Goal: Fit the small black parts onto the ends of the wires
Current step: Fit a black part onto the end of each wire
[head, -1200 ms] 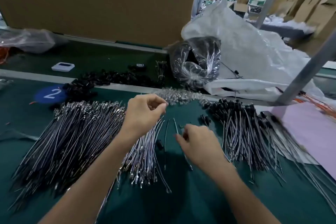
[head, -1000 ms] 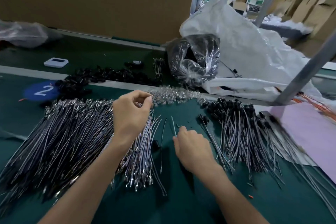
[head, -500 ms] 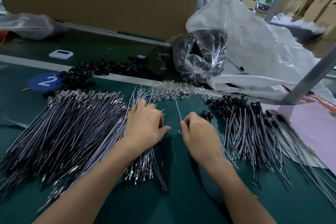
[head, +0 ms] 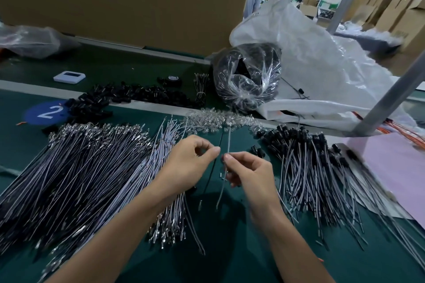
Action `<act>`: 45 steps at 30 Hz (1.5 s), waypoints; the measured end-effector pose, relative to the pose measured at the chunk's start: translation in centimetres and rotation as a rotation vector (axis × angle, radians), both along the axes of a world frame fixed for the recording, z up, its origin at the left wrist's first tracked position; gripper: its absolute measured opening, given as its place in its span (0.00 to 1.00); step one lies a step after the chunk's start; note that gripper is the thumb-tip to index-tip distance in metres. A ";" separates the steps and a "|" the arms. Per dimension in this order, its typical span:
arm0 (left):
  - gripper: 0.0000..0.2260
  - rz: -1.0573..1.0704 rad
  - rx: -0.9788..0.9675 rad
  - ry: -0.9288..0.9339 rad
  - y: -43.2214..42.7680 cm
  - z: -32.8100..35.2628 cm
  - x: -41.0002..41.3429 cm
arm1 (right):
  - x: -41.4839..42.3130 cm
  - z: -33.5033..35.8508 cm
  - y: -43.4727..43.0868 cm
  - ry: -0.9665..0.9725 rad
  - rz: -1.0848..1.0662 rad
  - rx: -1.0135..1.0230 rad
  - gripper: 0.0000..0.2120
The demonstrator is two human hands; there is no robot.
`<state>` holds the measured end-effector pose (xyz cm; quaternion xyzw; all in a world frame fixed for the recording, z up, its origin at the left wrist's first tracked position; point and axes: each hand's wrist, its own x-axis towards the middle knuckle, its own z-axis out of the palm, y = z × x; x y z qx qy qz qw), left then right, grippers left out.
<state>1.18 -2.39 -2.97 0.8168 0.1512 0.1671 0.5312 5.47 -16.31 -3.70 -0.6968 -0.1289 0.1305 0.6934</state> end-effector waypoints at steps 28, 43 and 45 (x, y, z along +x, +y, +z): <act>0.04 0.078 -0.650 -0.321 0.4 1.6 -1.2 | -1.1 0.7 0.6 0.108 0.178 0.177 0.04; 0.08 0.039 -0.691 -0.267 0.6 1.7 -1.6 | -0.4 1.1 0.0 -0.020 0.095 0.089 0.08; 0.08 0.010 -0.763 -0.247 0.6 1.7 -1.5 | -0.3 1.2 -0.1 -0.044 0.077 0.088 0.07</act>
